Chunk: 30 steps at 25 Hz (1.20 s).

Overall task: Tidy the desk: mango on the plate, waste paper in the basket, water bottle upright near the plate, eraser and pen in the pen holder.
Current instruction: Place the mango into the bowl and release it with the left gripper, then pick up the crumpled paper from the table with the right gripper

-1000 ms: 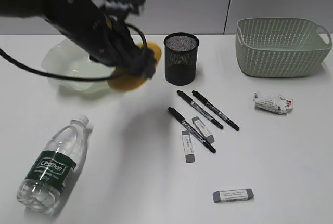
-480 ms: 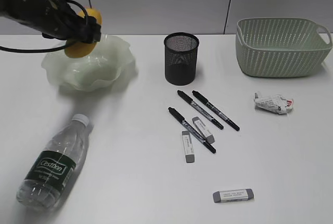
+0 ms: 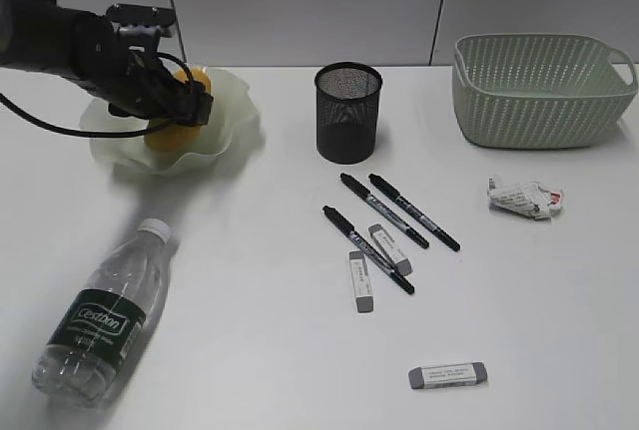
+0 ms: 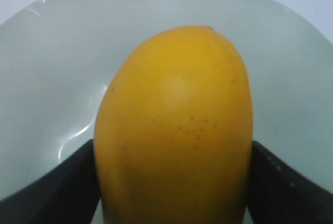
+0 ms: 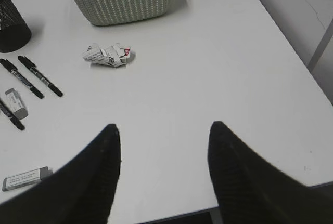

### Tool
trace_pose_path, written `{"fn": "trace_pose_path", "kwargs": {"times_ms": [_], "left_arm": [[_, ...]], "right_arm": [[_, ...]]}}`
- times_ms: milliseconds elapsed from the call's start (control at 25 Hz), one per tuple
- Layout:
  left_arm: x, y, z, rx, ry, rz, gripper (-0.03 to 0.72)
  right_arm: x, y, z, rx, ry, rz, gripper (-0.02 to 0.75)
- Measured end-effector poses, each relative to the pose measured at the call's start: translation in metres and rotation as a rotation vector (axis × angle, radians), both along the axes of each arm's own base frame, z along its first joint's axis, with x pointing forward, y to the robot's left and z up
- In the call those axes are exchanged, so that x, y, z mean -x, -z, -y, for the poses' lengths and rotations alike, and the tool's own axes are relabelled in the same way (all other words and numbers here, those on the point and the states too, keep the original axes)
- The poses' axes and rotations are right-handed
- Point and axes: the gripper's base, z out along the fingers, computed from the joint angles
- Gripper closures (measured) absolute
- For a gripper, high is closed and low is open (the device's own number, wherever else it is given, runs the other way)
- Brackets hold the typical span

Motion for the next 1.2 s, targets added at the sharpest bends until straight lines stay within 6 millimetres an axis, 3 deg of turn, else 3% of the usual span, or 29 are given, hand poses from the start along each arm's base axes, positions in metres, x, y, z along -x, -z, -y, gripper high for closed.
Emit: {"fn": "trace_pose_path", "kwargs": {"times_ms": [240, 360, 520, 680, 760, 800, 1200], "left_arm": [[0.003, 0.000, -0.001, -0.015, -0.001, -0.052, 0.012], [0.007, -0.012, -0.002, -0.023, 0.000, -0.069, 0.002], [0.017, -0.066, -0.005, -0.001, -0.002, 0.007, 0.026], [0.051, -0.127, -0.015, 0.028, -0.003, 0.106, 0.138], [0.084, -0.150, -0.024, 0.029, 0.000, 0.138, 0.182], [0.101, -0.151, -0.029, 0.022, 0.002, 0.130, 0.195], [0.325, -0.202, -0.094, 0.018, -0.011, 0.226, 0.222]], "right_arm": [[0.000, 0.000, 0.000, 0.000, 0.000, 0.000, 0.303], [0.000, 0.000, 0.000, 0.000, 0.000, 0.000, 0.303], [0.000, 0.000, 0.000, 0.000, 0.000, 0.000, 0.303], [0.000, 0.000, 0.000, 0.000, 0.000, 0.000, 0.303], [0.000, 0.000, 0.000, 0.000, 0.000, 0.000, 0.303], [0.000, 0.000, 0.000, 0.000, 0.000, 0.000, 0.303], [0.000, 0.000, 0.000, 0.000, 0.000, 0.000, 0.303]]}}
